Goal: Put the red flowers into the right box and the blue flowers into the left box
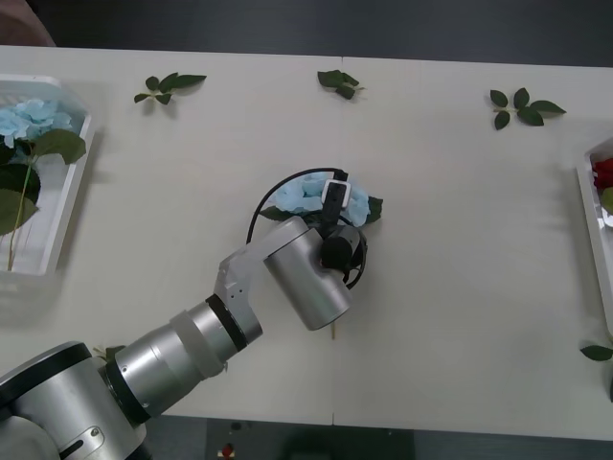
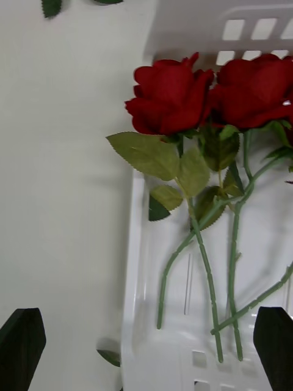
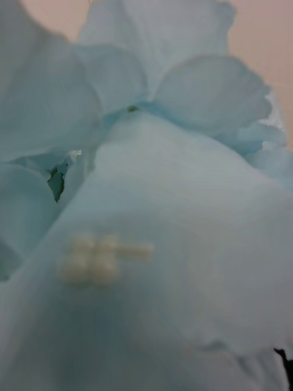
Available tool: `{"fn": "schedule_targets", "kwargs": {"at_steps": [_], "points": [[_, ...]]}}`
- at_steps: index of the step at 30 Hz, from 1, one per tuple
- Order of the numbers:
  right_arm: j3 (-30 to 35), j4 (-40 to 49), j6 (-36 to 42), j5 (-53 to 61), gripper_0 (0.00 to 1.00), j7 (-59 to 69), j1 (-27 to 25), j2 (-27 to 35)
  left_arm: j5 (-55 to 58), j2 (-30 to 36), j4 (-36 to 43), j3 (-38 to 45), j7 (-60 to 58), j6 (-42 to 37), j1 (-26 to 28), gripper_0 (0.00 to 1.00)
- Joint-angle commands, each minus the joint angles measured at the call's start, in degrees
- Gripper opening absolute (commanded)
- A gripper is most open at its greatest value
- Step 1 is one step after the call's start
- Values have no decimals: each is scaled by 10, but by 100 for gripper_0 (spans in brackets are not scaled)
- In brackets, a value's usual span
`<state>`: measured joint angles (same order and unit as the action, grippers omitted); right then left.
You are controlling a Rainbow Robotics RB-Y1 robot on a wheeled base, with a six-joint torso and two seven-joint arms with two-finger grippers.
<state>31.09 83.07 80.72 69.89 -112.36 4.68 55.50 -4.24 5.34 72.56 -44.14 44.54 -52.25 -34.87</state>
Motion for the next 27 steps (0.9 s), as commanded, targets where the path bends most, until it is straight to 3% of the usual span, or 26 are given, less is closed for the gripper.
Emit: {"fn": "schedule_targets", "kwargs": {"at_steps": [1, 2, 3, 4, 5, 13, 22, 27], "points": [[-6, 30, 9, 15, 100, -43, 22, -1, -5, -5, -4, 5, -15, 3, -17, 100], [-7, 32, 17, 15, 100, -45, 30, -7, -4, -4, -5, 5, -16, 3, -17, 81], [-7, 35, 26, 15, 100, -48, 37, -13, -5, -4, -4, 5, -15, 3, -18, 56], [-6, 37, 37, 15, 100, -51, 45, -21, -6, -3, -4, 5, -16, 3, -17, 16], [-6, 38, 44, 15, 100, -53, 52, -26, -6, -2, -4, 5, -15, 3, -18, 3], [12, 51, 114, 16, 100, -138, 109, -90, -16, 6, -4, -2, -8, 3, -19, 0], [13, 52, 142, 50, 100, -253, 138, -135, -25, 8, 2, -1, -6, 1, -28, 0], [13, 53, 166, 72, 100, -320, 156, -157, -19, 21, 72, 1, -3, -72, -29, 0]]}}
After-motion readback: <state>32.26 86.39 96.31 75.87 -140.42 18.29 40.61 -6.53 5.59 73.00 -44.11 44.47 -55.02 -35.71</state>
